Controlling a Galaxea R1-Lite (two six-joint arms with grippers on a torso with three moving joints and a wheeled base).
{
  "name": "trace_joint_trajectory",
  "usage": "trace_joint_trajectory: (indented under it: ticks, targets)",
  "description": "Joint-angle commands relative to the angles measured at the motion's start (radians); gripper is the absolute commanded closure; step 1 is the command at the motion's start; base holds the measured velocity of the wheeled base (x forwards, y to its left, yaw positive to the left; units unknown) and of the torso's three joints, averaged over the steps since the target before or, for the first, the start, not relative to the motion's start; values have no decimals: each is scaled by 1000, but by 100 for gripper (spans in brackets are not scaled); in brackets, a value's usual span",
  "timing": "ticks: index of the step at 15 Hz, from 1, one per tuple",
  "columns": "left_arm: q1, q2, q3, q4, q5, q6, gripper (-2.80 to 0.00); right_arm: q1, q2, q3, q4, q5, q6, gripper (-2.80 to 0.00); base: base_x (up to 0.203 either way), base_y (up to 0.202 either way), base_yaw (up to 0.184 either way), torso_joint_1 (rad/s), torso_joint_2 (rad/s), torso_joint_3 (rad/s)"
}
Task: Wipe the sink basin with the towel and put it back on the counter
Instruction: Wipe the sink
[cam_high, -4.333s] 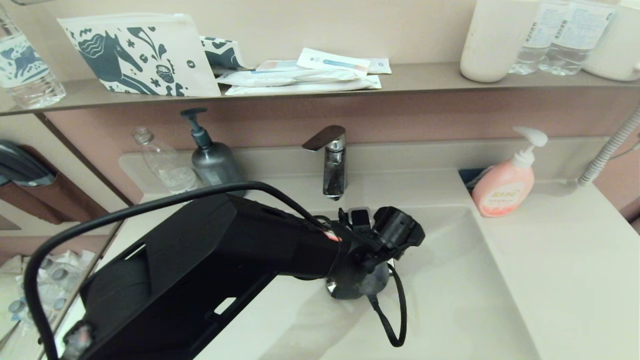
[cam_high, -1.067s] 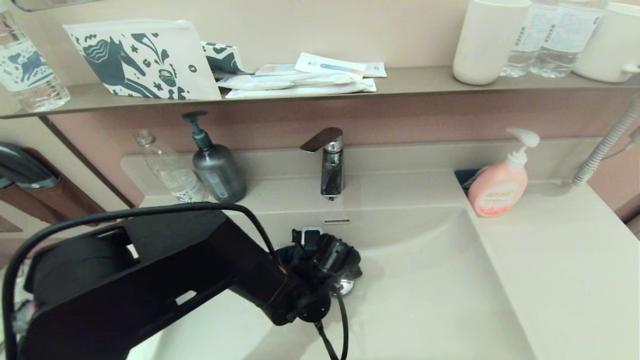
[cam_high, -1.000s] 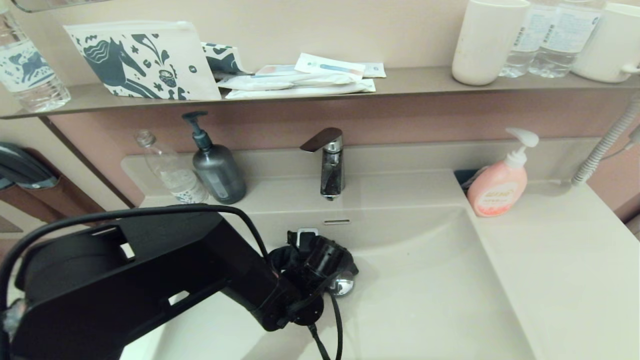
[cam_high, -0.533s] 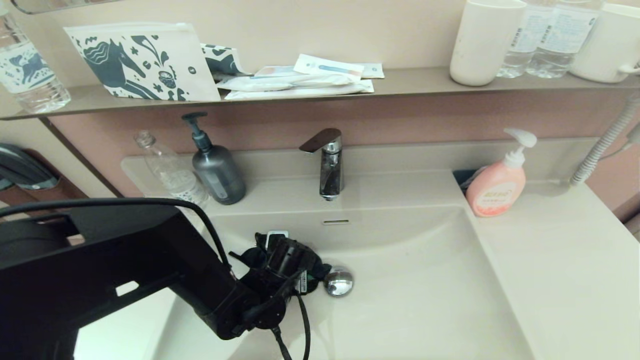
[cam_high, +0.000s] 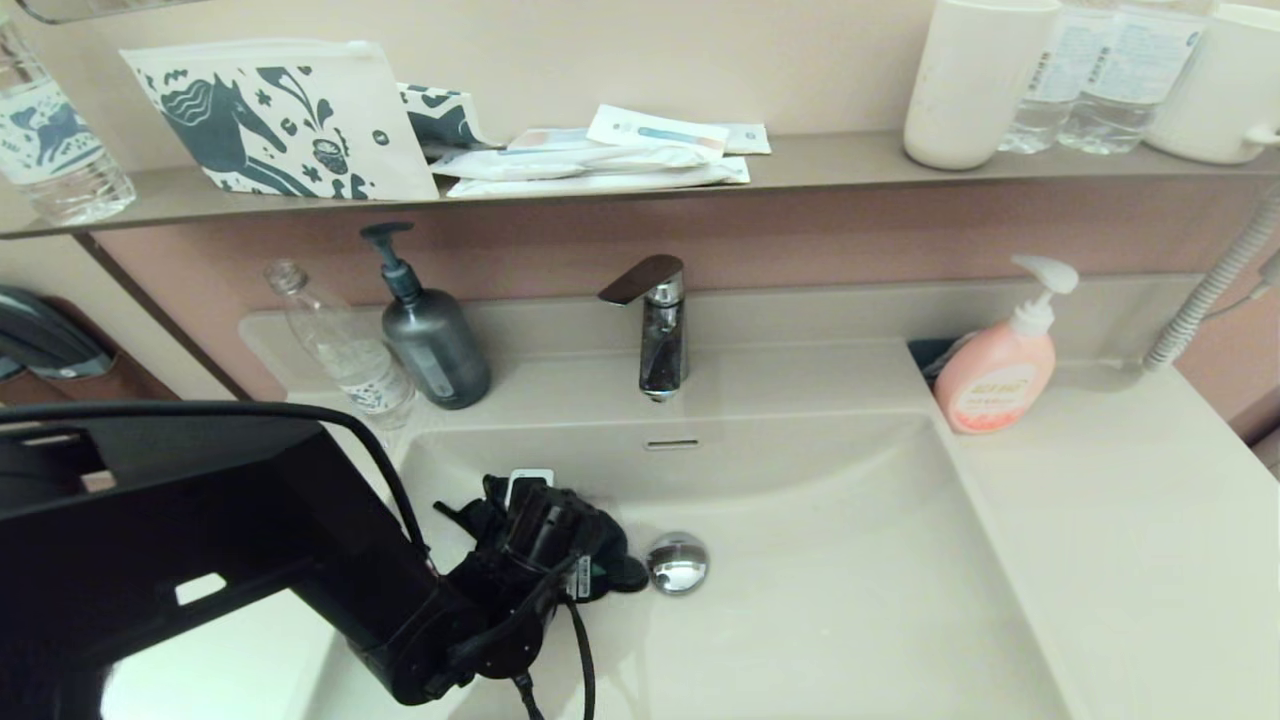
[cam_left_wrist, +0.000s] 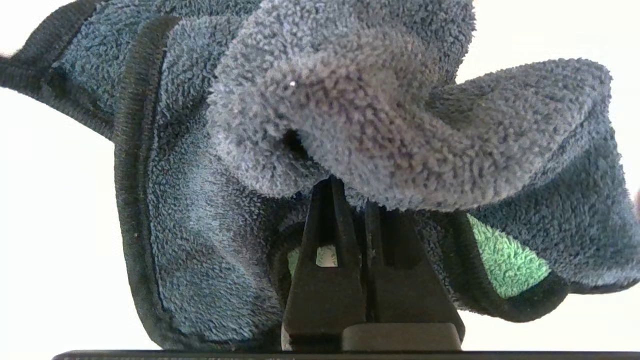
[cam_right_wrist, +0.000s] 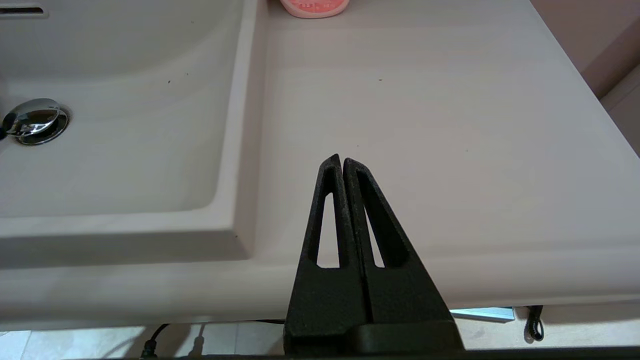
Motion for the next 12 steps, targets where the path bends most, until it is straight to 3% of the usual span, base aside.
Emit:
trace_joint_trajectory:
  ticks: [1,4,8,12]
  targets:
    - [-11,-34,70,9,2,0,0,0,1,2,0,0,-1,0,0,0,0,0,0,0]
    - [-26,-110,42,138,6,1,0,-1,1,0,0,0,-1,0,0,0,0,0,0,0]
    - [-68,-136,-9,204,44,-1,0,1,1,0,0,0,1,0,0,0,0,0,0,0]
    - [-99,-168,-86,345,61,-4,0,-1,1,1,0,0,0,0,0,0,0,0,0,0]
